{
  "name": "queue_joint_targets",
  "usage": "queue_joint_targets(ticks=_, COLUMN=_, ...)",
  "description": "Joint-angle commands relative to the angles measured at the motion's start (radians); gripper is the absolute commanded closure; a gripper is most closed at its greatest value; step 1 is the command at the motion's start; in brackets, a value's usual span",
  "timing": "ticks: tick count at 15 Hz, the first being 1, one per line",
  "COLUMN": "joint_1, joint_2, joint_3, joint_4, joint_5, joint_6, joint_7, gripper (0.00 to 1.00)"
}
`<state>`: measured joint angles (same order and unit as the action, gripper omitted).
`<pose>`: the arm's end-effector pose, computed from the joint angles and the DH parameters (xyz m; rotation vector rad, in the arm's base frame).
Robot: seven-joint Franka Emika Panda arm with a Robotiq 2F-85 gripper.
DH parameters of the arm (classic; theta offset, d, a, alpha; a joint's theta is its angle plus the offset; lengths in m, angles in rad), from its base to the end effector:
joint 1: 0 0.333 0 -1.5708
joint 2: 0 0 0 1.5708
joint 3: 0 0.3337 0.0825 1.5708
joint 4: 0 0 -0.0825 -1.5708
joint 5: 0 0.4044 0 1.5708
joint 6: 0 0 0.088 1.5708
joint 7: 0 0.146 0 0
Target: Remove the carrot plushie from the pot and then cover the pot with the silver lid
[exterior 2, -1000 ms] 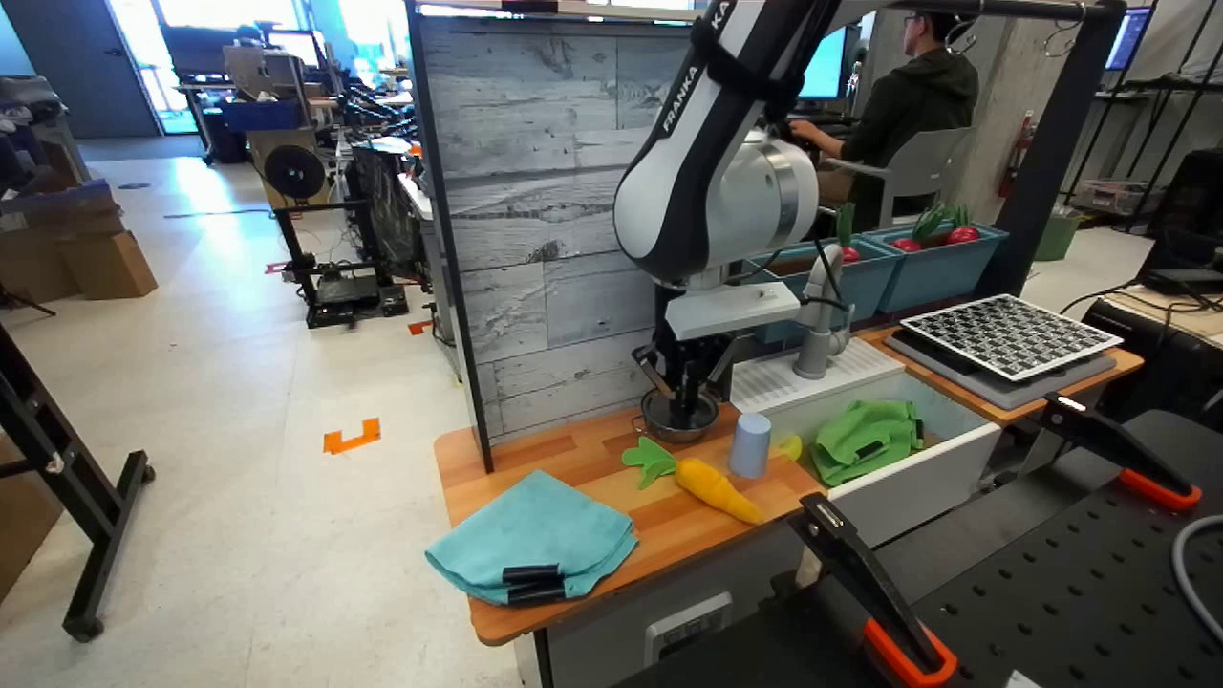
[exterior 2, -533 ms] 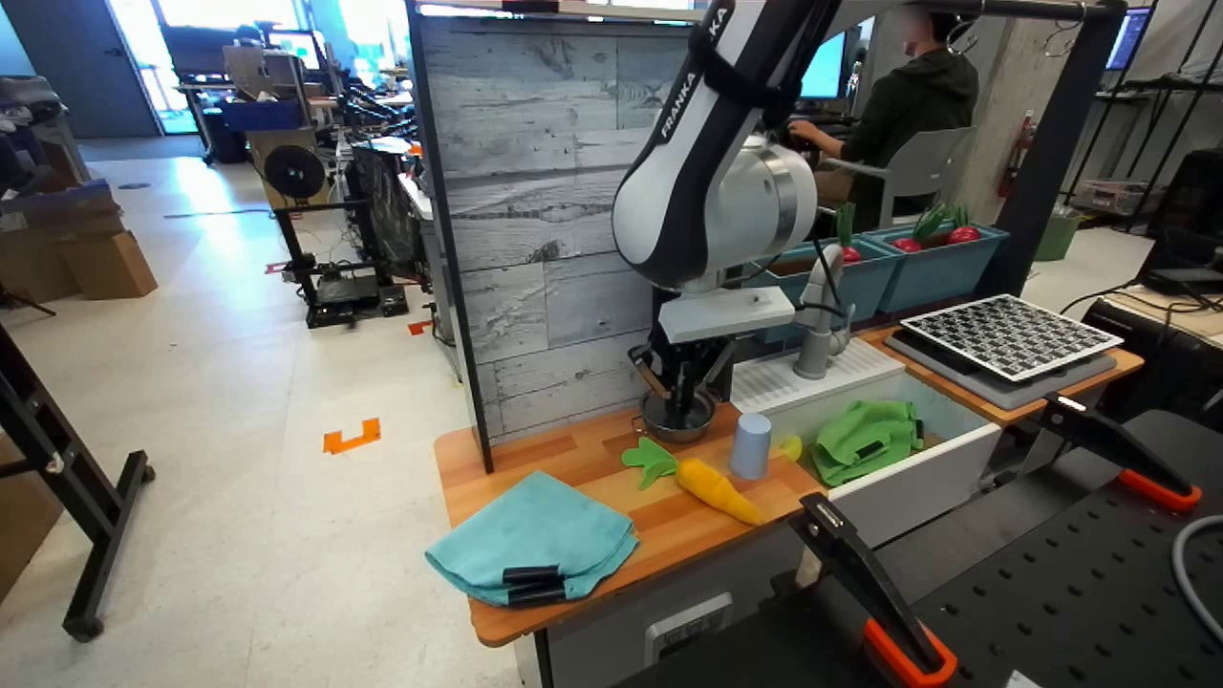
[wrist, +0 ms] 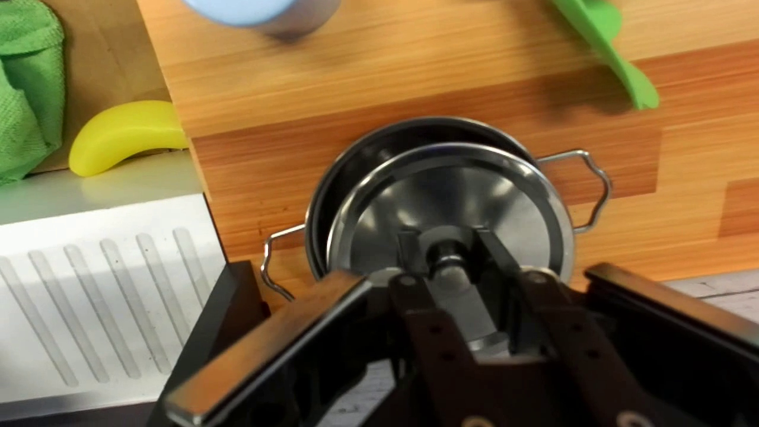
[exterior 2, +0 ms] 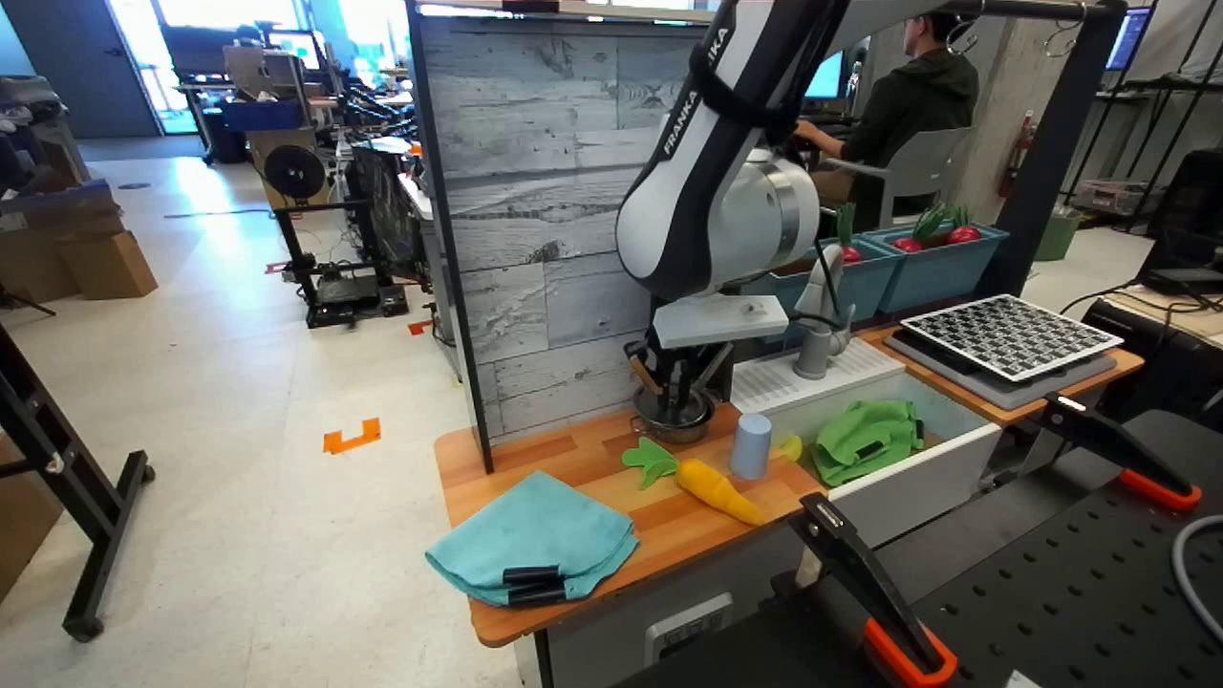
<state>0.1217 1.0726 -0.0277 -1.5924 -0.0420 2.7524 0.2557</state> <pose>0.6886 0.0670 -0.0391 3.1082 -0.1680 0.1452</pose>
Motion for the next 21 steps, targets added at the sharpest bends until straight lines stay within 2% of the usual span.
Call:
queue_joint_targets(ticks=1, joint_1=0.002, joint_2=0.022, joint_3=-0.013, joint_4=0.044, joint_5=0.029, joint_6=0.016, joint_7=-0.010, gripper=0.40)
queue_joint_targets(ticks=5, joint_1=0.001, joint_2=0.020, joint_3=-0.012, joint_4=0.043, joint_5=0.032, joint_6=0.011, joint_7=-0.009, gripper=0.11)
queue_joint_targets(ticks=7, joint_1=0.002, joint_2=0.016, joint_3=-0.012, joint_4=0.037, joint_5=0.034, joint_6=0.014, joint_7=-0.008, gripper=0.00)
queue_joint_targets(ticks=15, joint_1=-0.004, joint_2=-0.083, joint_3=0.001, joint_4=-0.106, joint_5=0.025, joint_6=0.061, joint_7=-0.042, gripper=0.00)
queue_joint_targets(ticks=21, joint_1=0.004, joint_2=-0.241, joint_3=-0.006, joint_4=-0.325, joint_5=-0.002, joint_6=0.122, joint_7=-0.110, gripper=0.00)
